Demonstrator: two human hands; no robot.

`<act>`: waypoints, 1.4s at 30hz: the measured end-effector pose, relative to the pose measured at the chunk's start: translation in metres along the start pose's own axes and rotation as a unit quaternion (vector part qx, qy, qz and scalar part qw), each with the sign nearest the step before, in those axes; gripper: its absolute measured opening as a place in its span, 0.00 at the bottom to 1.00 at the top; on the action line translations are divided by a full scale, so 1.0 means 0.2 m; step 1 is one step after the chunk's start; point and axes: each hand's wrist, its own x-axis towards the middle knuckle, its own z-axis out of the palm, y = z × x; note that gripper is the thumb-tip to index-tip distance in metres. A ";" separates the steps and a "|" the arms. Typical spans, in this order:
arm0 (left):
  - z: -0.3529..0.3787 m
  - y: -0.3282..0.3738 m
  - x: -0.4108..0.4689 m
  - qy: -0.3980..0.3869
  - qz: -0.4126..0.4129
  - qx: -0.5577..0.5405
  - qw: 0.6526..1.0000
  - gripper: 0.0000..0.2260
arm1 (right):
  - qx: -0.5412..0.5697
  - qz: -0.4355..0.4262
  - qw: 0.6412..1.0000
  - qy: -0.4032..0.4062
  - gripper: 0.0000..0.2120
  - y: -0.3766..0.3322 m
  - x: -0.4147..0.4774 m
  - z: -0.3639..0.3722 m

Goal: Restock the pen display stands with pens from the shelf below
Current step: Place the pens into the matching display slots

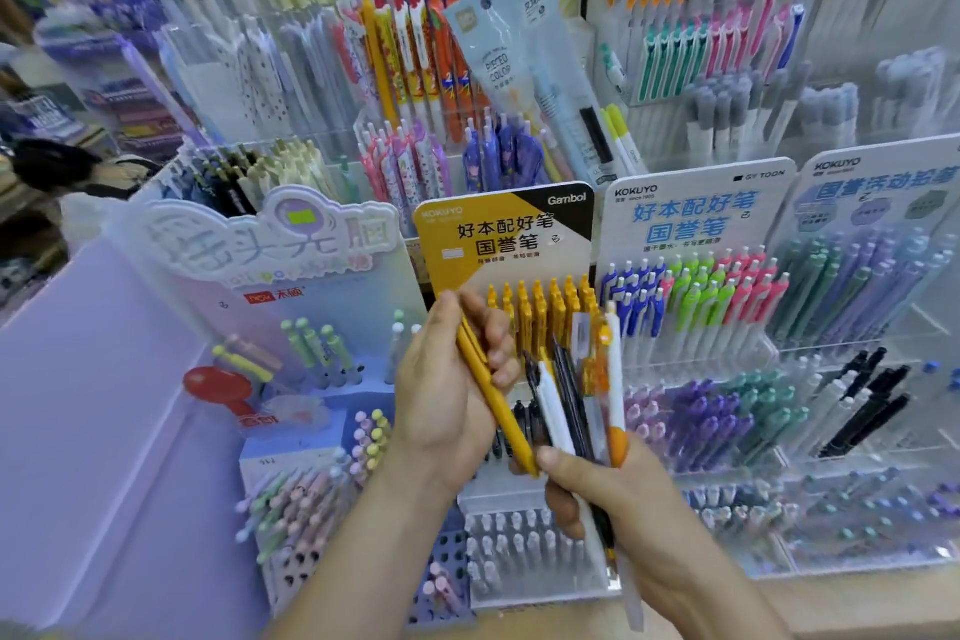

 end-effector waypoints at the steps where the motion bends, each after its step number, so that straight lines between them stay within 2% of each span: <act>1: -0.01 0.00 -0.01 0.002 0.002 0.002 1.000 0.13 | 0.008 -0.001 1.000 0.002 0.23 0.01 0.01 0.02; 3: -0.06 0.00 -0.03 0.009 0.008 0.037 0.999 0.13 | 0.012 -0.008 1.000 0.012 0.24 0.03 0.02 0.06; 4: -0.11 0.00 -0.03 0.019 0.018 0.097 0.995 0.15 | 0.001 -0.011 1.000 0.022 0.24 0.03 0.02 0.06; 6: -0.18 0.04 -0.04 0.033 0.037 0.282 0.958 0.15 | -0.026 -0.019 0.998 0.058 0.28 0.05 0.02 0.06; 7: -0.21 0.07 -0.05 0.032 0.042 0.340 0.939 0.12 | -0.040 -0.024 0.996 0.075 0.28 0.06 0.02 0.06; 10: -0.24 0.16 -0.07 0.064 0.063 0.339 0.937 0.11 | -0.076 -0.047 0.990 0.108 0.19 0.07 0.04 0.07; 12: -0.25 0.23 -0.06 0.109 0.110 0.338 0.928 0.08 | -0.086 -0.066 0.987 0.123 0.14 0.07 0.06 0.08; 13: -0.25 0.27 -0.04 0.130 0.138 0.347 0.919 0.06 | -0.082 -0.076 0.985 0.133 0.15 0.06 0.07 0.08; 16: -0.28 0.35 0.05 0.158 0.202 0.424 0.869 0.10 | -0.037 -0.081 0.982 0.166 0.14 0.04 0.08 0.05; 18: -0.30 0.34 0.10 0.147 0.203 0.479 0.841 0.12 | -0.016 -0.078 0.982 0.174 0.11 0.03 0.07 0.02; 23: -0.36 0.23 0.16 0.099 0.192 0.540 0.813 0.17 | -0.007 -0.066 0.985 0.158 0.10 0.04 0.06 0.00; 29: -0.42 0.18 0.21 0.061 0.185 0.590 0.784 0.11 | 0.003 -0.051 0.989 0.138 0.11 0.08 0.07 0.00; 34: -0.44 0.14 0.25 0.022 0.178 0.666 0.724 0.12 | -0.010 -0.050 0.991 0.122 0.14 0.09 0.07 -0.01; 36: -0.43 0.13 0.26 0.015 0.175 0.677 0.715 0.12 | -0.007 -0.046 0.992 0.118 0.15 0.09 0.08 -0.01; 39: -0.42 0.13 0.27 0.002 0.181 0.691 0.700 0.13 | 0.000 -0.040 0.993 0.112 0.11 0.08 0.09 -0.01; 42: -0.43 0.14 0.28 -0.021 0.194 0.725 0.661 0.13 | 0.031 -0.034 0.995 0.085 0.09 0.06 0.08 0.01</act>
